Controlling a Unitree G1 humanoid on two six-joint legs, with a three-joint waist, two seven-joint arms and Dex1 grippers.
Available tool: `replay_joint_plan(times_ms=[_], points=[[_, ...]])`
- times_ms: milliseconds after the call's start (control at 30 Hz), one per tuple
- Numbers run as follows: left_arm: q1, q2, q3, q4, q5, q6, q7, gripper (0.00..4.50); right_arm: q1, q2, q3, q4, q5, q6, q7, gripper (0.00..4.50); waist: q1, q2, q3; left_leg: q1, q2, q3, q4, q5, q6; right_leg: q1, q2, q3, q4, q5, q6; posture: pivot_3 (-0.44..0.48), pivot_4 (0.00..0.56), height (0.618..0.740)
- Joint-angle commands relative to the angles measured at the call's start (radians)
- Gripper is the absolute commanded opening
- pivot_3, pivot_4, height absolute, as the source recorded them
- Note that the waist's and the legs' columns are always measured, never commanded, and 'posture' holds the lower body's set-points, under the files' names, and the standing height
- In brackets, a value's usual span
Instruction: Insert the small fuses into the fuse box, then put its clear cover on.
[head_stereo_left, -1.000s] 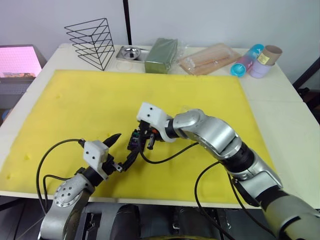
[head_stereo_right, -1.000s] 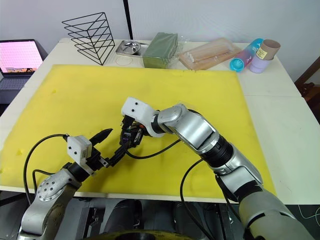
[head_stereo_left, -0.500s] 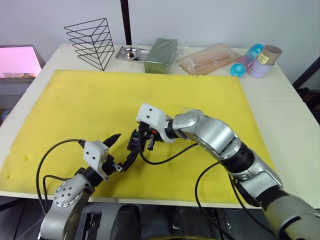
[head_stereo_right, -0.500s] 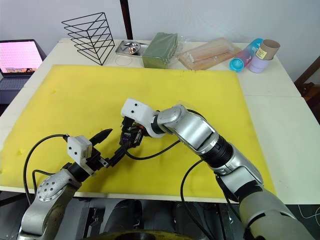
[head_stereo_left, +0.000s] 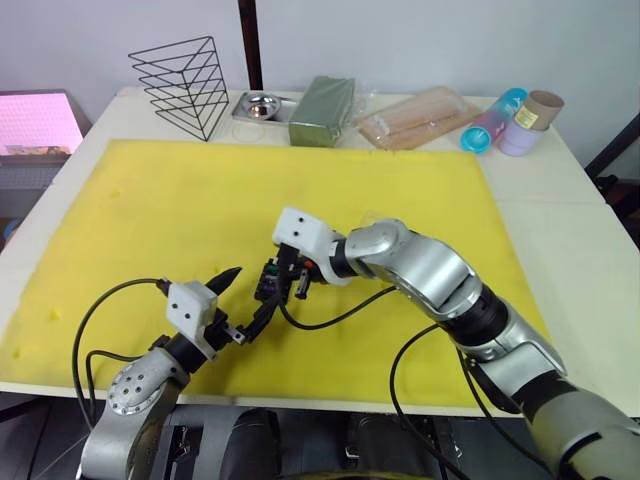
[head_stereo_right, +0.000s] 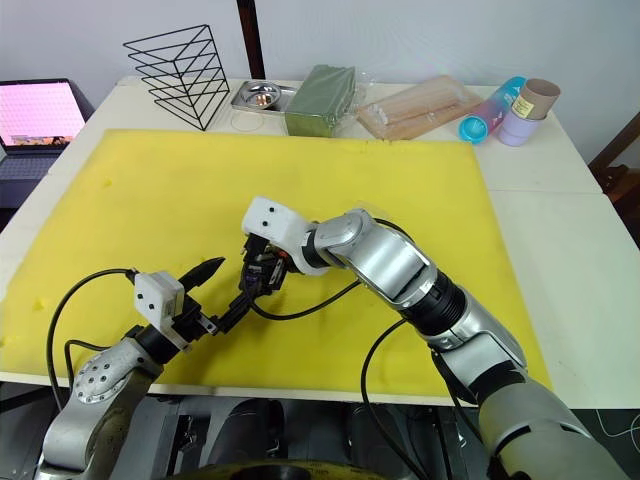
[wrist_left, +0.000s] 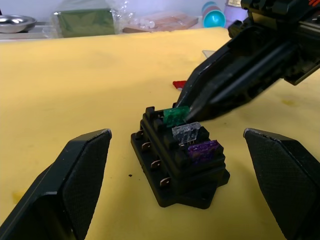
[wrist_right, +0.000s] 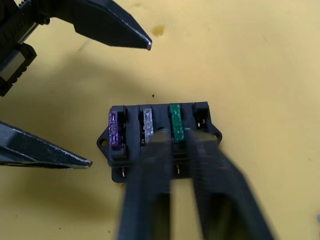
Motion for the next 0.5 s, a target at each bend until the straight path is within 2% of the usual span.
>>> replay_joint_plan(times_ms=[33,500], points=[[0.002,0.001,-0.001,-0.038,0.004,-0.021,-0.001,4.50,-0.004,0.006,-0.011,-0.016,-0.008,-0.010,-0.002,0.71,0.000,0.000,0.000,0.000,0.000,0.000,0.000,0.000,0.000,0.000,0.000,0.000,0.000,0.000,0.000,0.000,0.150,0.740],[-0.004,-0.001,-0.003,-0.031,0.007,-0.024,-0.001,4.50,-0.015,-0.013,-0.036,-0.022,0.001,-0.051,0.027,0.71,0.000,0.000,0.000,0.000,0.000,0.000,0.000,0.000,0.000,0.000,0.000,0.000,0.000,0.000,0.000,0.000,0.150,0.740]])
